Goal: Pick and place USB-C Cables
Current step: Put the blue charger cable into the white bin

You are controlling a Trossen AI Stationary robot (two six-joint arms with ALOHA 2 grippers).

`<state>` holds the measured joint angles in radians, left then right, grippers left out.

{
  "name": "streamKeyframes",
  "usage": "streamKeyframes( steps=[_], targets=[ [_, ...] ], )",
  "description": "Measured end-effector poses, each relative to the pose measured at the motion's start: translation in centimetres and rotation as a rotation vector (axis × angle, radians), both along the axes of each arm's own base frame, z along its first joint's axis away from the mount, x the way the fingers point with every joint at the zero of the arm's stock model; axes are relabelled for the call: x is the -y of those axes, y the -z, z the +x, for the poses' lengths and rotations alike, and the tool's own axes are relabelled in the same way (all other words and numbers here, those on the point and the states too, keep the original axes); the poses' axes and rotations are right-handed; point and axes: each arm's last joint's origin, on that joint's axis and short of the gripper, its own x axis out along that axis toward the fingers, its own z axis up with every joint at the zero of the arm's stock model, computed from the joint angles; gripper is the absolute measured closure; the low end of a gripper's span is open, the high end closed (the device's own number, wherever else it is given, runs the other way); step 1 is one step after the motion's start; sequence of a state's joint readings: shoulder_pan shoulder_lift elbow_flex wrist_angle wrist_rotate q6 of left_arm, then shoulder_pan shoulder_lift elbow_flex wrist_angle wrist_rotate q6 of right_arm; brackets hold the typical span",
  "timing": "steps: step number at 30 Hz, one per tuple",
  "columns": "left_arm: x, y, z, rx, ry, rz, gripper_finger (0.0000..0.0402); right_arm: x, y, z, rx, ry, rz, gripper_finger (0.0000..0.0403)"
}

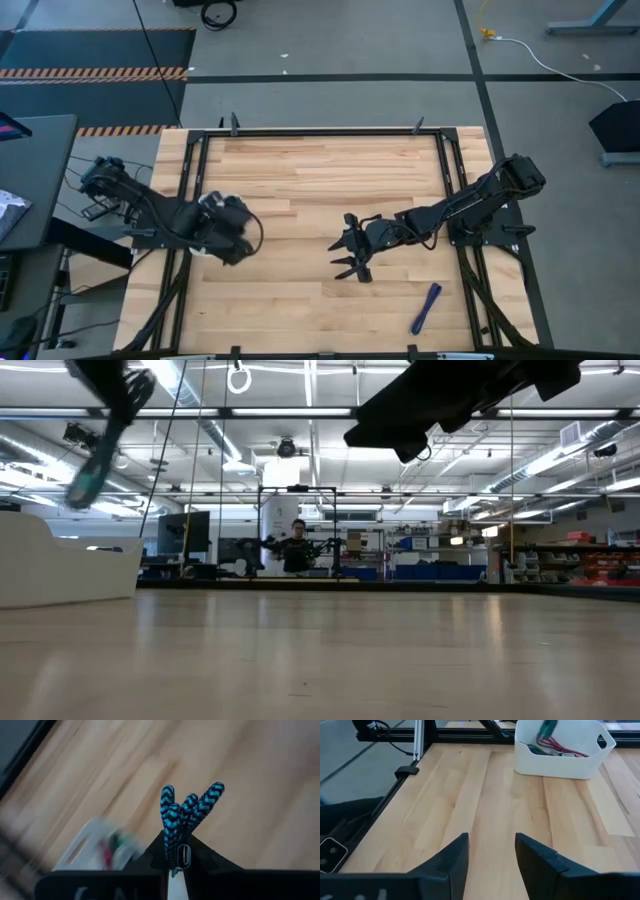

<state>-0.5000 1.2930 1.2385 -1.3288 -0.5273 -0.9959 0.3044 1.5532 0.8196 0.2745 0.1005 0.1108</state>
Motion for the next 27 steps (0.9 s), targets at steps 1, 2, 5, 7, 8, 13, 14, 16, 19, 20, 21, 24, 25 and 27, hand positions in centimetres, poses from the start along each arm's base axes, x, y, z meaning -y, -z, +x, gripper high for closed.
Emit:
streamKeyframes(
  steps=[1,2,5,7,8,13,14,16,19,20,21,24,25,27],
  targets=[
    [-0.4,0.1,-0.4,-0.047,-0.036,0.003,0.037,0.0,0.0,0.0,0.0,0.0,0.0,0.0238],
    [-0.7,0.2,-0.8,-0.093,-0.068,0.006,0.037,-0.1,0.0,0.0,-0.001,-0.001,0.002,0.0238],
    [-1.4,0.3,-1.6,-0.172,-0.133,0.009,0.037,-0.2,0.0,-0.1,-0.004,0.001,0.015,0.0238],
    [-1.6,0.3,-1.6,-0.19,-0.149,-0.003,0.037,-0.4,0.0,-0.1,-0.013,-0.001,0.044,0.0237],
    [-1.7,0.3,-1.5,-0.197,-0.154,-0.016,0.037,-0.4,0.1,-0.2,-0.024,-0.009,0.065,0.0237],
    [-1.9,0.5,-1.3,-0.23,-0.172,-0.078,0.037,-1.0,0.6,-0.6,-0.1,-0.03,0.119,0.0238],
    [-1.9,0.5,-1.3,-0.232,-0.173,-0.079,0.037,-1.1,0.7,-0.7,-0.11,-0.032,0.113,0.0238],
    [-2.0,0.7,-1.3,-0.235,-0.173,-0.076,0.037,-1.5,0.8,-1.0,-0.128,-0.033,0.1,0.0238],
    [-2.1,2.1,-1.6,-0.289,-0.188,-0.069,0.037,-2.1,1.0,-1.3,-0.141,-0.042,0.088,0.0238],
    [-2.3,2.8,-1.8,-0.318,-0.196,-0.073,0.037,-2.3,1.0,-1.4,-0.142,-0.047,0.092,0.0238],
    [-2.4,3.5,-2.0,-0.349,-0.204,-0.072,0.037,-2.4,0.9,-1.4,-0.143,-0.048,0.099,0.0239],
    [-2.8,5.7,-2.2,-0.399,-0.219,-0.084,0.037,-2.8,0.9,-1.6,-0.148,-0.052,0.115,0.0239],
    [-2.9,6.3,-2.2,-0.404,-0.221,-0.086,0.0368,-2.9,0.9,-1.6,-0.148,-0.055,0.115,0.0239],
    [-3.1,7.3,-2.1,-0.405,-0.213,-0.097,0.0366,-3.1,0.9,-1.7,-0.149,-0.059,0.115,0.0239]
  ],
)
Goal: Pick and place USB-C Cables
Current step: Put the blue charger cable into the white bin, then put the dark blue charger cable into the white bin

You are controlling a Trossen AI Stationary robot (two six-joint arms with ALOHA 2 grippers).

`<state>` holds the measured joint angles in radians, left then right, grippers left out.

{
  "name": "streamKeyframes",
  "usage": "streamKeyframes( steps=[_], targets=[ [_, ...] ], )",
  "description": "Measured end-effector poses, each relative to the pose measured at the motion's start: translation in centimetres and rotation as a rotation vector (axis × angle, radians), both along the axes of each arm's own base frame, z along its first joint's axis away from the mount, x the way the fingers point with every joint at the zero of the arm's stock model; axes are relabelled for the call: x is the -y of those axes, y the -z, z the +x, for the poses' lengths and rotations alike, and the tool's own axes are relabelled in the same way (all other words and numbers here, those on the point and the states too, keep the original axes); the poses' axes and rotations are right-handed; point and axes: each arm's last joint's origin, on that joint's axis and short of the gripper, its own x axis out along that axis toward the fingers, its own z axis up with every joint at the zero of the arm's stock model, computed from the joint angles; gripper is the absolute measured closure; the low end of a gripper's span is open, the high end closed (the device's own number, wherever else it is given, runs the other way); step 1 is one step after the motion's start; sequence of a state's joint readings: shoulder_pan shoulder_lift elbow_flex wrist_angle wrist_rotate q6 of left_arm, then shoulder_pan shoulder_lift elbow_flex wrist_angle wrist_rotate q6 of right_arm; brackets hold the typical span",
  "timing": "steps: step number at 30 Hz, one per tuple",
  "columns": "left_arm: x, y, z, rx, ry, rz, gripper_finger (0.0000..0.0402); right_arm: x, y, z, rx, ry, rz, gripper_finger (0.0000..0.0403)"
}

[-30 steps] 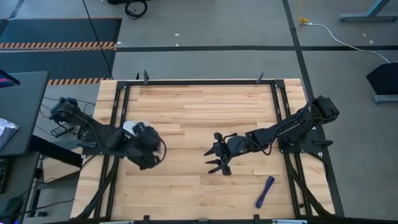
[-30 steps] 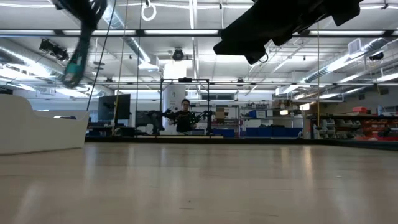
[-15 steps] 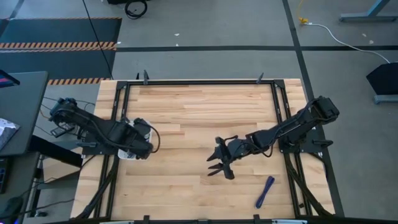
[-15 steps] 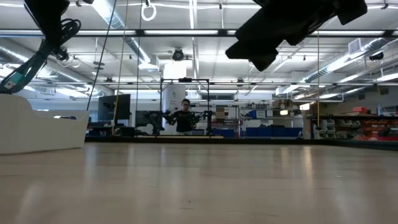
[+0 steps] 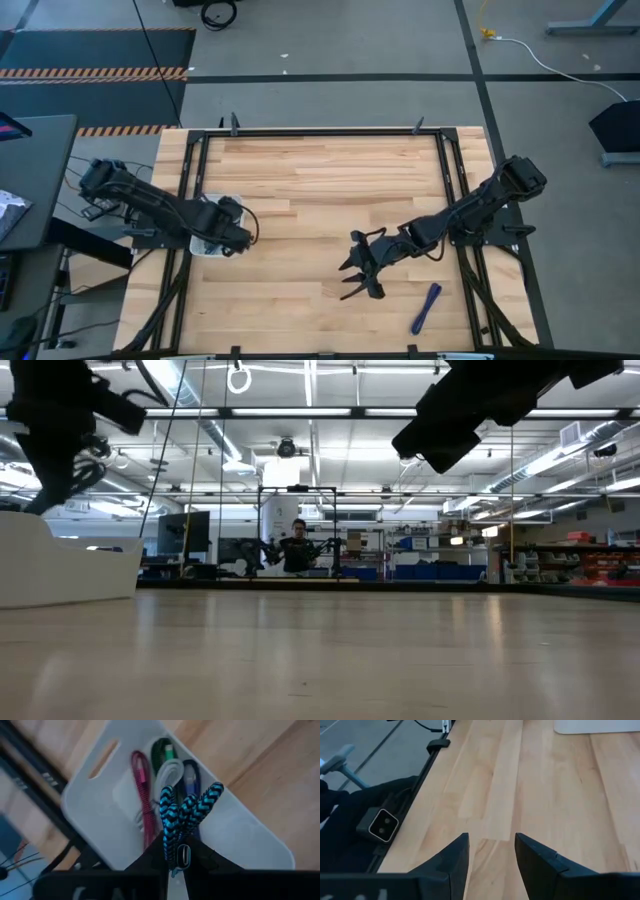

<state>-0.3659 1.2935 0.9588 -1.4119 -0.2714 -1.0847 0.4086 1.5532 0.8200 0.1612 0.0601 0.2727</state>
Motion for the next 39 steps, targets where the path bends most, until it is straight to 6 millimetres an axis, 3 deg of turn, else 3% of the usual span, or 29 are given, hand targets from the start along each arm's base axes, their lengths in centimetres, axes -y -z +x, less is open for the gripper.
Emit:
streamKeyframes(
  steps=[9,24,28,33,39],
  targets=[
    [-1.4,3.6,-0.8,-0.041,-0.054,-0.038,0.0347,-0.6,0.1,-0.3,-0.022,0.007,0.036,0.0239],
    [-1.4,3.6,-1.0,-0.076,-0.029,-0.042,0.022,-1.8,0.6,-1.3,-0.102,-0.019,0.037,0.0239],
    [-1.1,1.9,0.0,-0.014,0.06,-0.021,0.021,-1.6,0.9,-1.8,-0.248,-0.013,0.014,0.0239],
    [0.3,-2.1,1.7,0.194,0.2,0.148,0.0215,-1.9,-0.5,-2.1,-0.409,0.0,-0.019,0.0239],
    [3.3,-6.2,3.6,0.512,0.395,0.219,0.022,-4.5,-2.0,-3.4,-0.477,-0.146,0.006,0.0239]
  ],
)
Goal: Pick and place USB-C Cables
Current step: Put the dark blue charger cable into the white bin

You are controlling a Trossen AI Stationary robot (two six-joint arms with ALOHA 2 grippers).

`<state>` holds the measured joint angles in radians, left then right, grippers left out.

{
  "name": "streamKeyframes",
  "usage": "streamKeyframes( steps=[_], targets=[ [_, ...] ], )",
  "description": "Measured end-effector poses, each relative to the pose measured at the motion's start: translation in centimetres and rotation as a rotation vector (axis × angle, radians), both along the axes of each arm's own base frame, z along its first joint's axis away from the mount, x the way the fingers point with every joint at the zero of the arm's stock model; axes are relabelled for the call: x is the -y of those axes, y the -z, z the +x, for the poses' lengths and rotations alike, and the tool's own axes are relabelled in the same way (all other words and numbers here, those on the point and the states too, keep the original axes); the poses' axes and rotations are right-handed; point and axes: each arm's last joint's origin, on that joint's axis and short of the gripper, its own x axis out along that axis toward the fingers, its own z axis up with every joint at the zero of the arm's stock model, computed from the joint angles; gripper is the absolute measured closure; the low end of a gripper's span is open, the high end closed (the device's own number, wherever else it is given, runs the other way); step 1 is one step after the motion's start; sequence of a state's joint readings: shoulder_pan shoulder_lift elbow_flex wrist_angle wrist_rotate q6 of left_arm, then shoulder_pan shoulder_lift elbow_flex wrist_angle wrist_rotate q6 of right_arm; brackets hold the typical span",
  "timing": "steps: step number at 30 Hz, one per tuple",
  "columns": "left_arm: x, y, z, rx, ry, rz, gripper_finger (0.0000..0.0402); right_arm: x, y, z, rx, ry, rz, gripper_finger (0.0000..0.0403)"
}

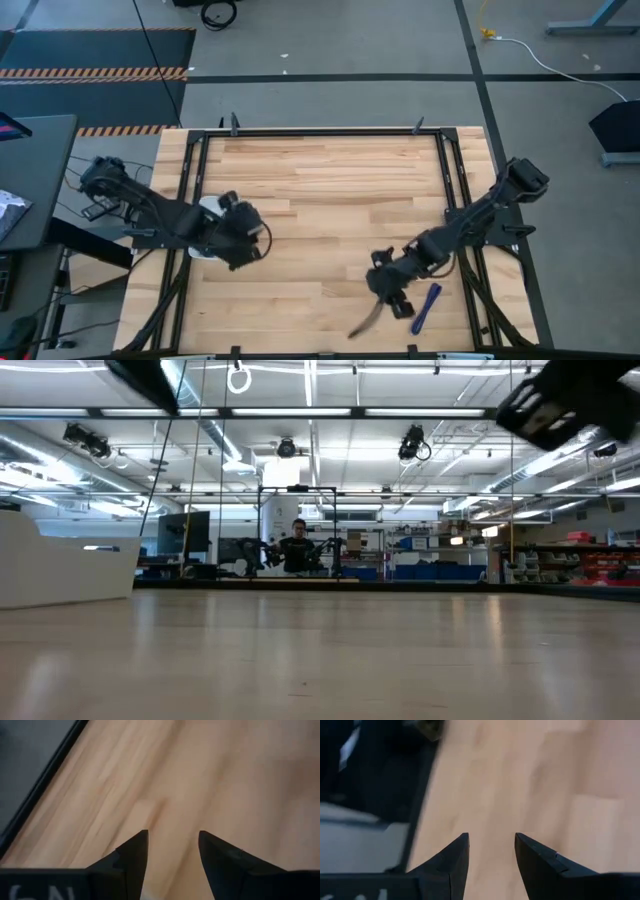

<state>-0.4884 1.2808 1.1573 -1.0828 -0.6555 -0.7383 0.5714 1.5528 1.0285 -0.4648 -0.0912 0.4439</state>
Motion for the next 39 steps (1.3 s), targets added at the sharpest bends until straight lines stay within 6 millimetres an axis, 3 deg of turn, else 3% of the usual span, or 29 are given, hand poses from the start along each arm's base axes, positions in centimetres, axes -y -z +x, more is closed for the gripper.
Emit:
streamKeyframes(
  steps=[6,10,19,26,39],
  targets=[
    [2.9,-1.6,1.1,0.19,0.211,-0.02,0.0221,-3.1,0.2,-2.8,-0.088,-0.063,0.026,0.0239],
    [4.0,-2.3,1.4,0.273,0.291,-0.022,0.0221,-4.0,0.7,-4.9,-0.197,-0.047,-0.024,0.0239],
    [5.3,-3.0,1.4,0.345,0.376,-0.016,0.0221,-4.1,1.6,-7.8,-0.367,-0.07,-0.145,0.0239],
    [5.4,-2.7,1.6,0.334,0.373,-0.014,0.0221,-3.9,4.7,-9.7,-0.425,-0.125,-0.122,0.024],
    [5.5,-2.5,1.7,0.328,0.378,-0.017,0.0221,-3.9,7.2,-11.5,-0.356,-0.133,-0.172,0.0241]
  ],
)
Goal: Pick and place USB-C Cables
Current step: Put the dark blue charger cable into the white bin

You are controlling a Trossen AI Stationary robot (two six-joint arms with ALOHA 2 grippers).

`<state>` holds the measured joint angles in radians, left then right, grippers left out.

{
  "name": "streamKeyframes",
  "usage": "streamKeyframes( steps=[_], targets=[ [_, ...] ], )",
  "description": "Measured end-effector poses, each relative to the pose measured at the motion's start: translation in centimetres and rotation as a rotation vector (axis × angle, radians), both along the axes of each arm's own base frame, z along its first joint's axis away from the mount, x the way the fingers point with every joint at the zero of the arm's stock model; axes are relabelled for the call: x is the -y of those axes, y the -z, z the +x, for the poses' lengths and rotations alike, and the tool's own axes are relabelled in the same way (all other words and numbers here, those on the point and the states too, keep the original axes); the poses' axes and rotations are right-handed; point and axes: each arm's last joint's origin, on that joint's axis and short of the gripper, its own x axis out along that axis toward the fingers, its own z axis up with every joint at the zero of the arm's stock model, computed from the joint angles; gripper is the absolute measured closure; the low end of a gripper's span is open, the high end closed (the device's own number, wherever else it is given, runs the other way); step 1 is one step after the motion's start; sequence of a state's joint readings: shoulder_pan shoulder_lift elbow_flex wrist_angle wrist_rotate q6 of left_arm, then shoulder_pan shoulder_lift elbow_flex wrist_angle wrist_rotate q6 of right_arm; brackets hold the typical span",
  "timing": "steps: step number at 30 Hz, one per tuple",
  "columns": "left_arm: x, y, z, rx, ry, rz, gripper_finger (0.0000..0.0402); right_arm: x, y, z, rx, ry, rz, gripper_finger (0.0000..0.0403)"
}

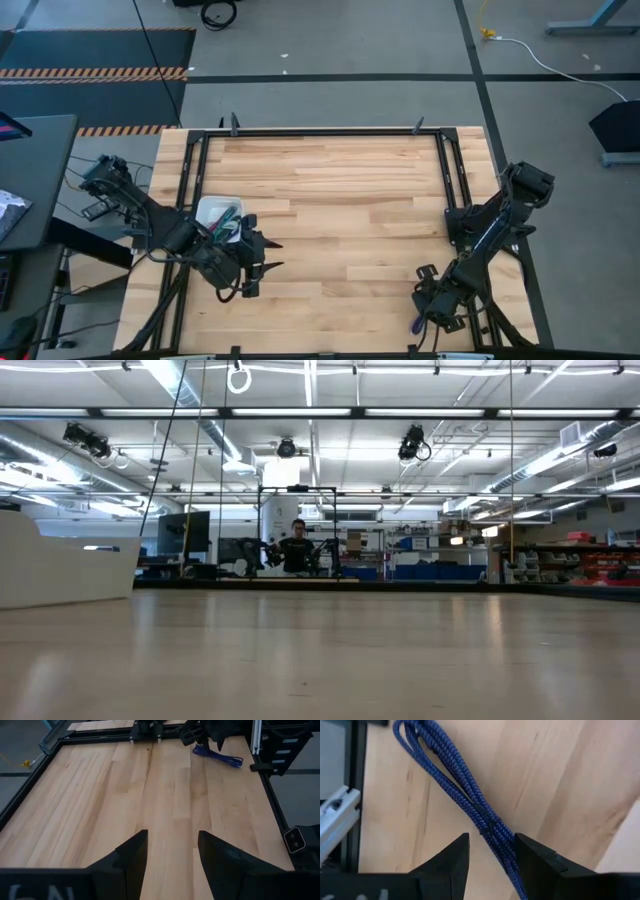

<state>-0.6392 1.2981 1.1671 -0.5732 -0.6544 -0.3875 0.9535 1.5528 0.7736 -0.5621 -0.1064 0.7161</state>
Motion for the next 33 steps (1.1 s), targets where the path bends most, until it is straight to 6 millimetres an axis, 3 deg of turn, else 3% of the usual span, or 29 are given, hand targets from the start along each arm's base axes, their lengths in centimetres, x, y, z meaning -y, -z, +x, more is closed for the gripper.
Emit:
streamKeyframes(
  steps=[10,13,20,25,33],
  targets=[
    [0.2,0.3,0.2,-0.009,0.0,0.0,0.0221,-0.3,2.2,-0.2,-0.022,0.014,-0.041,0.0243],
    [0.2,0.5,0.3,-0.015,-0.003,0.0,0.0221,-0.7,2.3,0.1,-0.04,0.012,-0.071,0.026],
    [0.3,0.7,0.5,-0.021,-0.008,-0.003,0.0221,-2.2,0.0,1.6,0.063,0.036,-0.093,0.0378],
    [0.4,0.8,0.6,-0.024,-0.01,0.005,0.0221,-2.0,-0.6,2.7,0.109,0.071,-0.108,0.0375],
    [0.3,0.8,0.6,-0.019,-0.014,0.016,0.0221,-1.1,-3.5,7.2,0.31,0.12,-0.14,0.0385]
  ],
)
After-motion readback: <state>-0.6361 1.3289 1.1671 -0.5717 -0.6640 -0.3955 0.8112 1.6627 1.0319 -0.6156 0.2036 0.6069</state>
